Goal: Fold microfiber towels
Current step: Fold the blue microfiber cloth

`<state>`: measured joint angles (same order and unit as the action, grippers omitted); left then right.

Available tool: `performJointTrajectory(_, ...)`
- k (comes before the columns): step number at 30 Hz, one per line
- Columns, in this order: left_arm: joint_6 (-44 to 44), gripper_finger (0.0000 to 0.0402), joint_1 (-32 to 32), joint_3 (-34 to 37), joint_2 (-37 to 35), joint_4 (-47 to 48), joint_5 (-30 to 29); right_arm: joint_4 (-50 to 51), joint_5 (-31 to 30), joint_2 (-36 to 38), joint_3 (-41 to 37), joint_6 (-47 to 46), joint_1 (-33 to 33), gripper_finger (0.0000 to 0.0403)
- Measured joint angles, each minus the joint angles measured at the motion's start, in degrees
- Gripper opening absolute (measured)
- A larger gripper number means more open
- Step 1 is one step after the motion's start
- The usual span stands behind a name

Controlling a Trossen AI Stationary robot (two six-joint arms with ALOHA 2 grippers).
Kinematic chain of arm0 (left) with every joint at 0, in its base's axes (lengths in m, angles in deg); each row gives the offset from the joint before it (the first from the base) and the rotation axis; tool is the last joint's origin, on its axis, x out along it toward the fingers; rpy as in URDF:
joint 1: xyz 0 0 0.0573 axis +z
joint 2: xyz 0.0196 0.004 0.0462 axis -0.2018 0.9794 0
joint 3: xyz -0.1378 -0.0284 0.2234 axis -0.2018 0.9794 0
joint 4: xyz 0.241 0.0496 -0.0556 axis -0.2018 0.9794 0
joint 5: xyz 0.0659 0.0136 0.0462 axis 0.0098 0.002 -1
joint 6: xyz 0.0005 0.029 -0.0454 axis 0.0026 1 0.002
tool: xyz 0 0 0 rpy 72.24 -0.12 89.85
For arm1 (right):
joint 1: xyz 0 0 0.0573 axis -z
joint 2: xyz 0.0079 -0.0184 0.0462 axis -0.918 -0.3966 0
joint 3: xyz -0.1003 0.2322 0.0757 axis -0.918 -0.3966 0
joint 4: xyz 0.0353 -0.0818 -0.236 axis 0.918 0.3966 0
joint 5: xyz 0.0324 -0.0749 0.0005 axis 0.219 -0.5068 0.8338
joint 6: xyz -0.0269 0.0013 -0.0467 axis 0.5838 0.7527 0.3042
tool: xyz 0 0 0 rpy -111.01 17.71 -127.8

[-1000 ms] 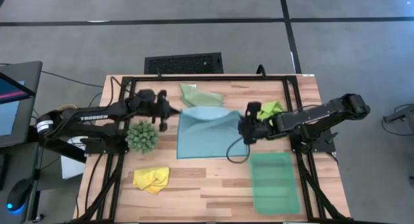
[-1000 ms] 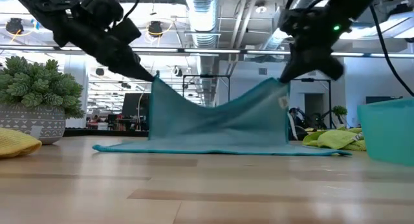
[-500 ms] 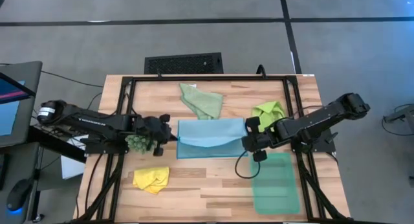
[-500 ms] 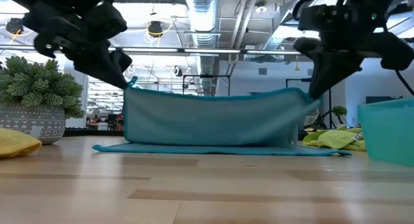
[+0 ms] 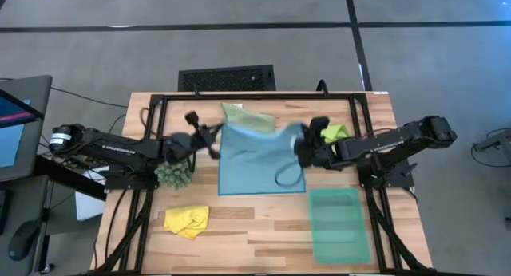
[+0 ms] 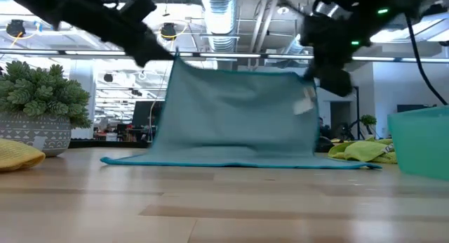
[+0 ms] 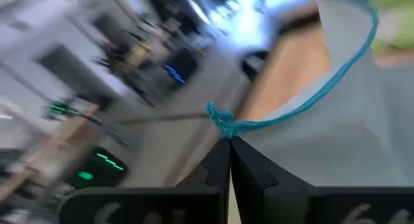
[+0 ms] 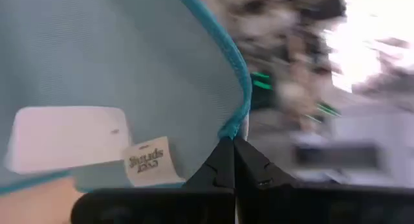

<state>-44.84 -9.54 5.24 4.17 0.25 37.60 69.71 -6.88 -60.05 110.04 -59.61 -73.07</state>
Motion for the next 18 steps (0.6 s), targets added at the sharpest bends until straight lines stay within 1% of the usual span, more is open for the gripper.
performJointTrajectory(2,2.99,0.0,3.58,-0.01,0.0,-5.26,3.99,-5.03,-2.83,0.0,0.03,3.78,3.39,0.0007)
performJointTrajectory(4,3.09,0.0,6.7,-0.02,0.0,-6.01,9.92,-6.74,-0.78,0.0,0.03,4.88,6.41,0.0005)
performJointTrajectory(7,-0.78,0.0,9.94,-0.02,0.0,0.68,16.47,-4.69,8.34,0.0,0.03,3.12,9.24,0.0005)
performJointTrajectory(10,-5.47,0.0,10.64,-0.02,0.02,10.61,20.54,-1.7,16.37,0.0,0.03,0.21,9.12,0.0006)
performJointTrajectory(14,-10.43,0.0,8.51,-0.02,0.04,21.56,26.3,2.27,26.81,0.0,0.03,-2.67,6.09,0.0006)
performJointTrajectory(18,-14.78,0.0,4.23,-0.02,0.04,27.48,29.24,7.51,39.2,0.0,0.03,-8.51,2.13,0.0009)
